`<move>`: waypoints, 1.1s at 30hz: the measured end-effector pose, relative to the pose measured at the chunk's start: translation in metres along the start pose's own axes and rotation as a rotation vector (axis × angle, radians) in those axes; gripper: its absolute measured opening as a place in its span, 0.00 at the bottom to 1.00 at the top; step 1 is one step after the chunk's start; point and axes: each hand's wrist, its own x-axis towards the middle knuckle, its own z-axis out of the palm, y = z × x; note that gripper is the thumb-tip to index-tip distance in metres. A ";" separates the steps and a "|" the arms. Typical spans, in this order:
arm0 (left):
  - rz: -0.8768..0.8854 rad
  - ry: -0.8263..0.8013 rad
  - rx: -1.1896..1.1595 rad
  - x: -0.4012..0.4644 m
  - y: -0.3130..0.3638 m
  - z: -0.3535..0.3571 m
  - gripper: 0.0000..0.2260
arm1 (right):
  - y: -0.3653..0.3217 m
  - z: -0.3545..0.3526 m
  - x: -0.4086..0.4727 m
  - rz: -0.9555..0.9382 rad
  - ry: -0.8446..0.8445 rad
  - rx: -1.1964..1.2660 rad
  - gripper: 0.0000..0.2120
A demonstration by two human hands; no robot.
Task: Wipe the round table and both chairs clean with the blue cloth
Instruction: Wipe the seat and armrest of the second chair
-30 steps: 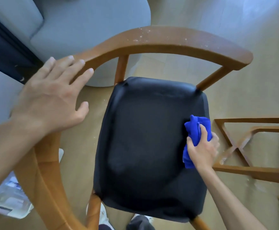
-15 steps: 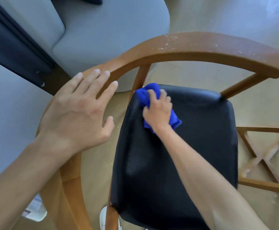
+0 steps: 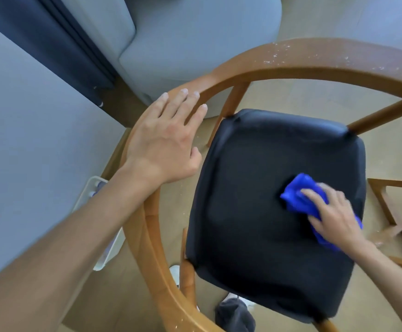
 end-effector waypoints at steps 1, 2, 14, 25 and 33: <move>0.000 -0.002 0.001 0.000 0.000 0.001 0.32 | 0.007 -0.002 0.014 0.157 0.042 0.013 0.35; 0.000 -0.007 0.003 -0.001 0.000 0.001 0.32 | 0.004 -0.001 0.027 0.302 0.074 0.013 0.32; 0.005 -0.061 -0.027 0.004 0.004 -0.009 0.31 | -0.141 0.030 -0.053 -0.039 -0.084 0.071 0.30; 0.022 0.077 -0.078 0.007 -0.001 0.007 0.33 | 0.022 -0.010 -0.028 0.656 0.048 0.189 0.27; 0.044 0.144 -0.107 0.010 -0.008 0.019 0.33 | 0.001 -0.002 0.131 1.197 0.223 0.231 0.27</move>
